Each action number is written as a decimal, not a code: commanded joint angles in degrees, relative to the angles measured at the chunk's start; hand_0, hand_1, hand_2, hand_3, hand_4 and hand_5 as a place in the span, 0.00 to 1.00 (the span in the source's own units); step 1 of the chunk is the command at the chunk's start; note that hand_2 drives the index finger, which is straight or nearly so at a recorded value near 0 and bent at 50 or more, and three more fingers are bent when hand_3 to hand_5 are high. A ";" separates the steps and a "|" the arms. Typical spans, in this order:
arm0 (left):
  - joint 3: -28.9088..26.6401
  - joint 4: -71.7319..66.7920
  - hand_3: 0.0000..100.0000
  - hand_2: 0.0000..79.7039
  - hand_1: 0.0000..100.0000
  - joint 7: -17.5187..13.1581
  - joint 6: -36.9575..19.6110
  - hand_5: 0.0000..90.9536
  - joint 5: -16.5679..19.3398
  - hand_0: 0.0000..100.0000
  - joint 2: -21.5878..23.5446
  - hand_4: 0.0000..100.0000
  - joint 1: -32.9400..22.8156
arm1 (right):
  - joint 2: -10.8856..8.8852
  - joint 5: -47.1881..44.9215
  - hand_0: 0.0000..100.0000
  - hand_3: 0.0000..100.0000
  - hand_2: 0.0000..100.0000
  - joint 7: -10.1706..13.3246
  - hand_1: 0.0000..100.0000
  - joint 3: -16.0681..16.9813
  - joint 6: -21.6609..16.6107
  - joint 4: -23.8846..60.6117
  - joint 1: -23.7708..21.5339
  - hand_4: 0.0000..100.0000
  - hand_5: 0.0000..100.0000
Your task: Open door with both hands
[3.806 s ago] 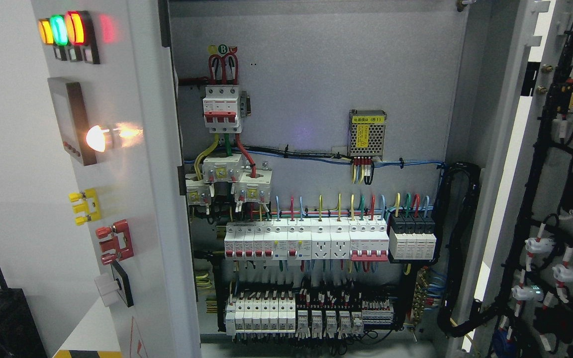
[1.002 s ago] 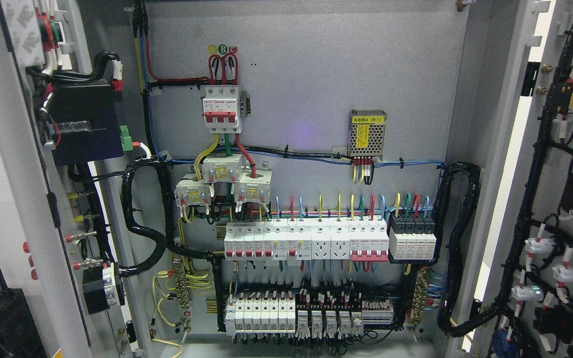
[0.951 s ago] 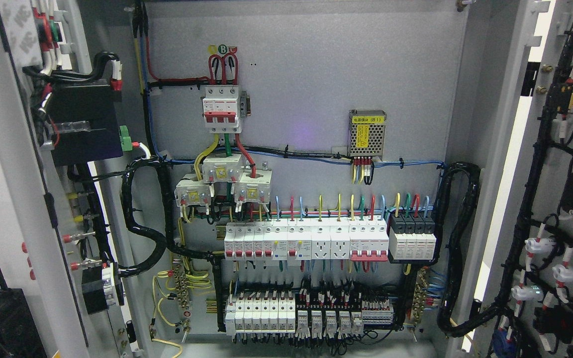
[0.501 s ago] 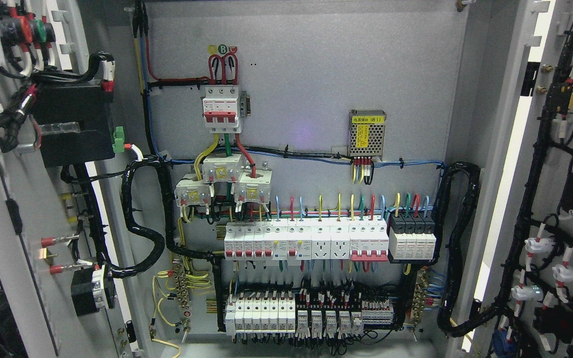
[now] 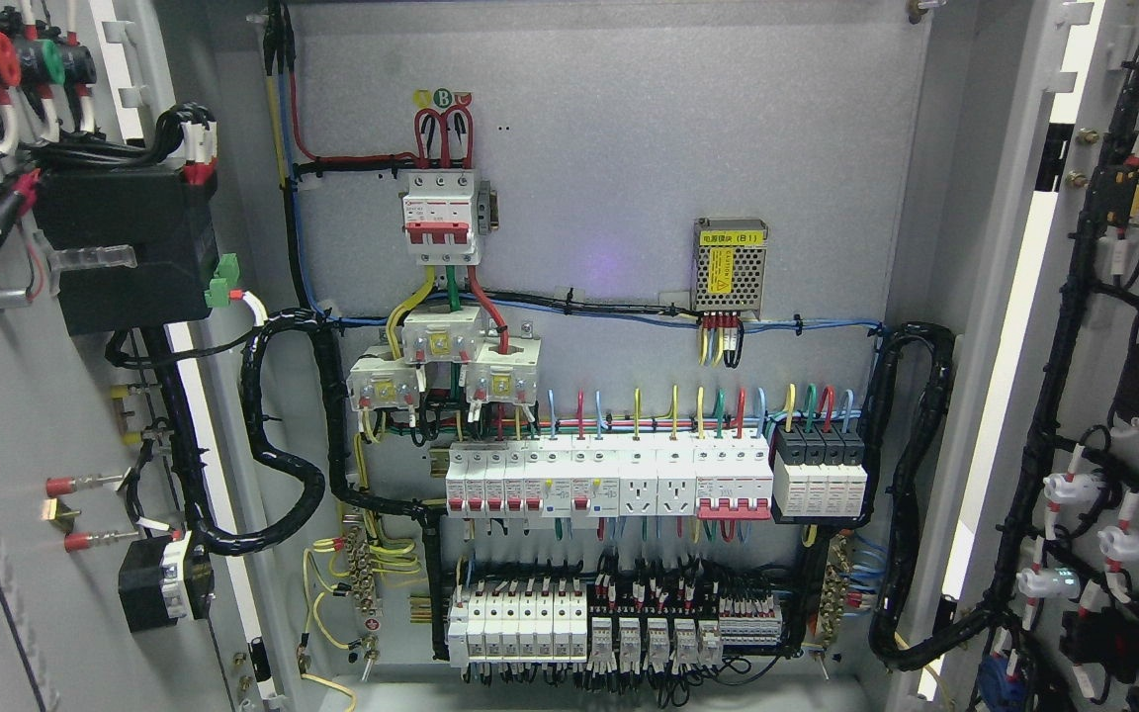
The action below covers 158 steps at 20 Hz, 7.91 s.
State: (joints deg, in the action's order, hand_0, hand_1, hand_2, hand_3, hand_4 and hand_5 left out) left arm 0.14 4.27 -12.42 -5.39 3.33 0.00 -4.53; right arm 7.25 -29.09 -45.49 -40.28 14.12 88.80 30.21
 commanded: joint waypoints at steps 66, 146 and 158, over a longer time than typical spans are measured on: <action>3.81 100.06 0.00 0.00 0.00 -5.16 -29.74 0.00 -3.42 0.00 7.65 0.00 -33.52 | -28.34 1.67 0.38 0.00 0.00 24.31 0.00 21.20 -44.52 21.67 -44.09 0.00 0.00; -22.81 102.35 0.00 0.00 0.00 -1.82 -58.51 0.00 -28.29 0.00 14.67 0.00 -18.85 | -33.97 -7.83 0.38 0.00 0.00 25.72 0.00 48.72 -50.16 25.46 -48.05 0.00 0.00; -26.33 96.02 0.00 0.00 0.00 -1.82 -56.40 0.00 -32.68 0.00 19.24 0.00 -15.51 | -33.71 -8.88 0.38 0.00 0.00 25.72 0.00 50.82 -50.07 25.37 -49.19 0.00 0.00</action>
State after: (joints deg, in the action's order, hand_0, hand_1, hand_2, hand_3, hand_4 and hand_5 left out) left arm -22.00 105.92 -14.23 -44.27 -26.98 15.09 -21.78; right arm -26.59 -37.07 -19.79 8.62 -36.01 114.41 -18.35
